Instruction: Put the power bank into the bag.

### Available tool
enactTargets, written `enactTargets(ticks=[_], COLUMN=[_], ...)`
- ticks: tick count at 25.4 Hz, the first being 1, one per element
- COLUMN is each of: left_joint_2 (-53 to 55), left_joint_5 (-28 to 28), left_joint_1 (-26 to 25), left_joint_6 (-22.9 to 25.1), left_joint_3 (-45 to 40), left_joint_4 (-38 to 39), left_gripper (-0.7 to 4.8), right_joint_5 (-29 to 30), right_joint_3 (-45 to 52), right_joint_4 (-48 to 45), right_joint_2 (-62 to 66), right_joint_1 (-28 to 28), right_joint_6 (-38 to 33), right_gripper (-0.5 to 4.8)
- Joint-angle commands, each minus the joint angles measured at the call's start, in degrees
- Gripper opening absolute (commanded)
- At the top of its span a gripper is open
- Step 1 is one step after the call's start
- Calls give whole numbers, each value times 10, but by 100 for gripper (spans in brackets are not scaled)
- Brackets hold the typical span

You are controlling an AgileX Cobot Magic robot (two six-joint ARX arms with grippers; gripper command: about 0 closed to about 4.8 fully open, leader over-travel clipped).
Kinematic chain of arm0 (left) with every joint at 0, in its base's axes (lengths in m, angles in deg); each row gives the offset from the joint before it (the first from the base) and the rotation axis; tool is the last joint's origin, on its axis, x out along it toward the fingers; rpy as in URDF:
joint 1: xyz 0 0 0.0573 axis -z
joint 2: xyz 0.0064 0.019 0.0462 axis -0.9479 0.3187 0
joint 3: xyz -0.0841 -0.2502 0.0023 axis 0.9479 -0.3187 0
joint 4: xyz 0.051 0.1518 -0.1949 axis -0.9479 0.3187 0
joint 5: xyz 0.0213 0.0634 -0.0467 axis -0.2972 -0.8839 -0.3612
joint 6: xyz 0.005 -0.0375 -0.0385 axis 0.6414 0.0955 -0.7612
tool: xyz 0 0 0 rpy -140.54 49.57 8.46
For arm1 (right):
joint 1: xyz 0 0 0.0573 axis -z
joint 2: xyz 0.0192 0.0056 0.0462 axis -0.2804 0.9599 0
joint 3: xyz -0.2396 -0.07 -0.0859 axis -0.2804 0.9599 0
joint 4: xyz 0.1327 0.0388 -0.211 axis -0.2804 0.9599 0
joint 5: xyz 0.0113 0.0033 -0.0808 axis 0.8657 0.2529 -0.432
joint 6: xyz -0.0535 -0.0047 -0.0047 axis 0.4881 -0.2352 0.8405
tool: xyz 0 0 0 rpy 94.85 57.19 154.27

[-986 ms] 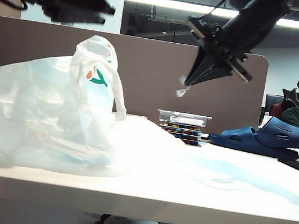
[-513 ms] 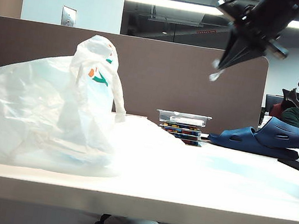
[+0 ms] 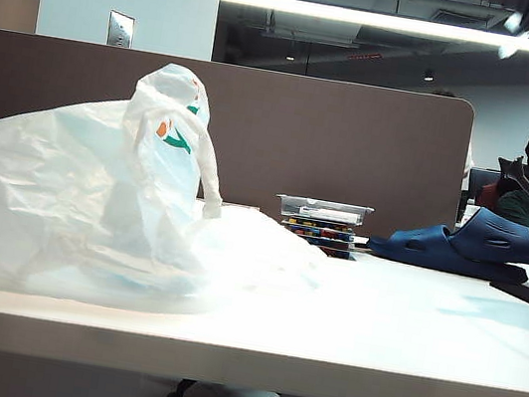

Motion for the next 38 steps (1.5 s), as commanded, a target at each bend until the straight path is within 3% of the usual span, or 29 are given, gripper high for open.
enactTargets(ticks=[1, 6, 12, 15, 27, 30, 38], left_joint_2=[-16, -32, -32, -58, -186, -228, -344], left_joint_5=[-56, -80, -76, -52, 4, 3, 4], left_joint_1=[1, -5, -31, -72, -86, -87, -86], left_joint_6=[-1, -54, -54, -106, -105, -105, -129], left_joint_3=[3, 2, 1, -25, -146, -199, -298], left_joint_4=[2, 7, 30, 35, 36, 34, 17], left_gripper=[-6, -6, -6, -6, -6, -6, -6], right_joint_5=[-21, -34, -36, -33, -37, -40, -40], right_joint_3=[4, 67, 183, 290, 546, 634, 762], right_joint_4=[-4, -29, -74, -97, -255, -288, -382], right_joint_2=[-38, -124, -213, -280, -466, -541, -652], right_joint_1=[16, 40, 52, 53, 51, 51, 50], right_joint_6=[4, 5, 7, 6, -13, -15, -42], right_gripper=[-9, -9, -9, -9, -9, -9, -9])
